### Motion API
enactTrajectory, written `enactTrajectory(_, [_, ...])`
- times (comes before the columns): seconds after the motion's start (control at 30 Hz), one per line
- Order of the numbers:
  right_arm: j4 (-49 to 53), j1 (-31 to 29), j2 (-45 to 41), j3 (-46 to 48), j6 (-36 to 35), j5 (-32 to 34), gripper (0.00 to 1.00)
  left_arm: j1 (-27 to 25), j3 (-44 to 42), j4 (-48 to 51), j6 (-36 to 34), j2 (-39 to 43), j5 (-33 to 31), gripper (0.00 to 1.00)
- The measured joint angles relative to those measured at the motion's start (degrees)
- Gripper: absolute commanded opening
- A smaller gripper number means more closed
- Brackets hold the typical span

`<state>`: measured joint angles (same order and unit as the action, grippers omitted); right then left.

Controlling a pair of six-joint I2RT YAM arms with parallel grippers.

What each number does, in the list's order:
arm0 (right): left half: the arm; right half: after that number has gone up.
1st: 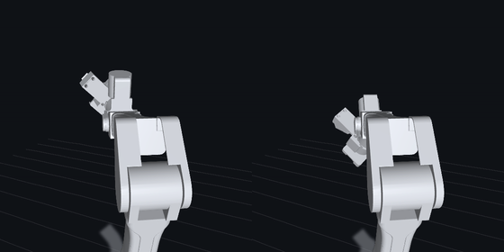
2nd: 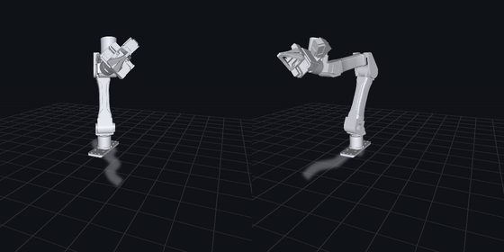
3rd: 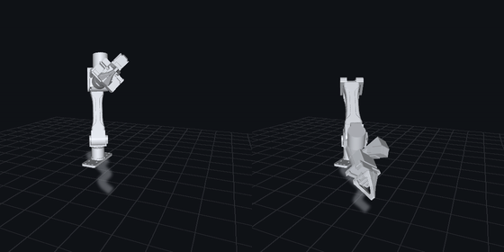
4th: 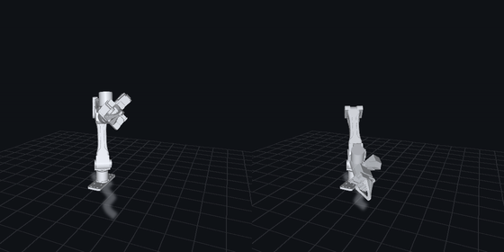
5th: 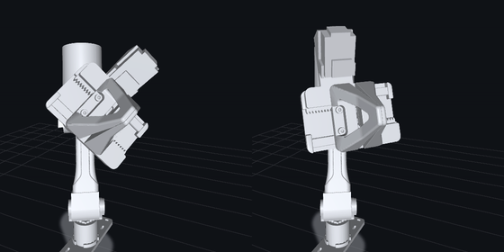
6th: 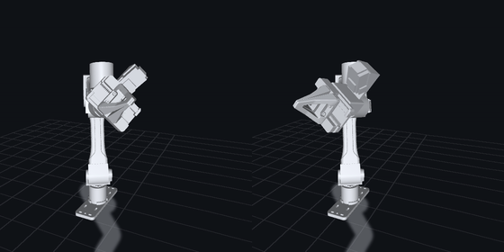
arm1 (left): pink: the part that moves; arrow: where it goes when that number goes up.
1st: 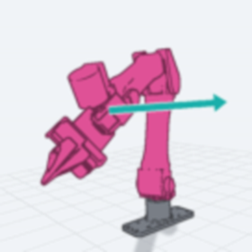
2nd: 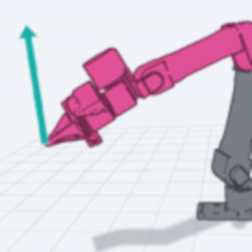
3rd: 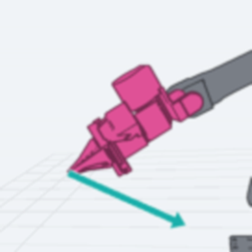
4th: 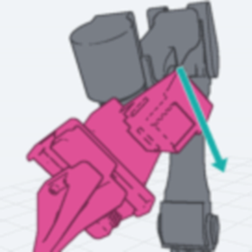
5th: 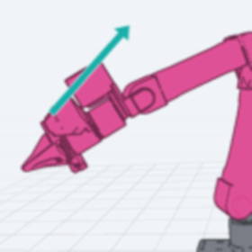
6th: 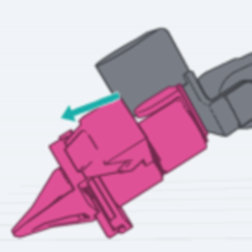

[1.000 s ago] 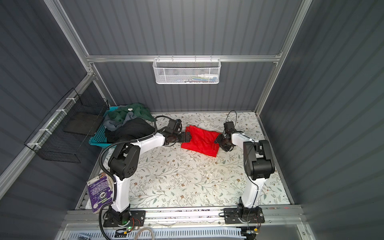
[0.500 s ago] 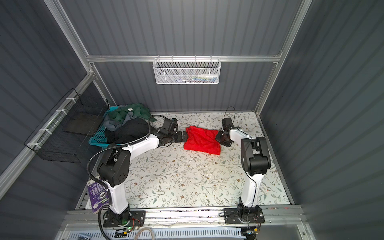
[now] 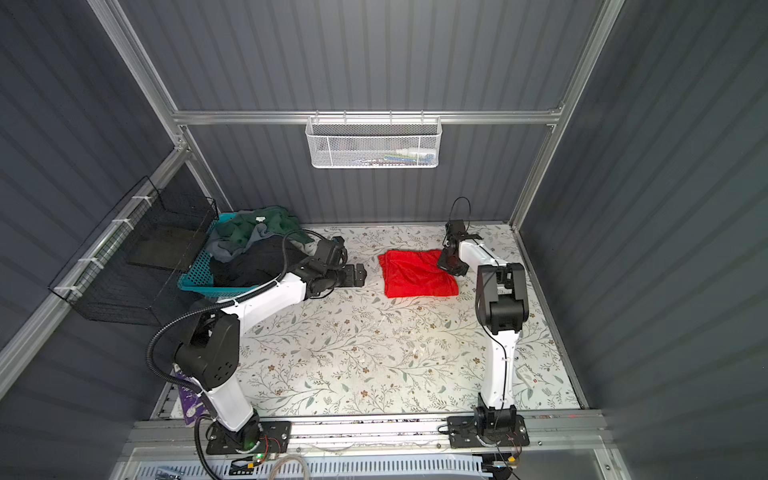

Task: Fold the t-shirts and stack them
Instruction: 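Drag the folded red shirt farther from the robot with the right gripper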

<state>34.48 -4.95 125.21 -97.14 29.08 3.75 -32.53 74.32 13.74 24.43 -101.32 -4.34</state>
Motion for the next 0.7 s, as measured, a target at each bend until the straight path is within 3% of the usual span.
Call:
enactTrajectory(0.43, [2.6, 3.1, 0.8, -10.1, -6.2, 5.9, 0.0, 0.1, -0.6, 4.1, -0.5, 0.6, -2.4, 1.0])
enactTrajectory(0.7, [5.2, 7.1, 8.8, -19.3, -8.8, 7.6, 0.0, 0.1, -0.6, 7.1, -0.9, 0.6, -3.5, 1.0])
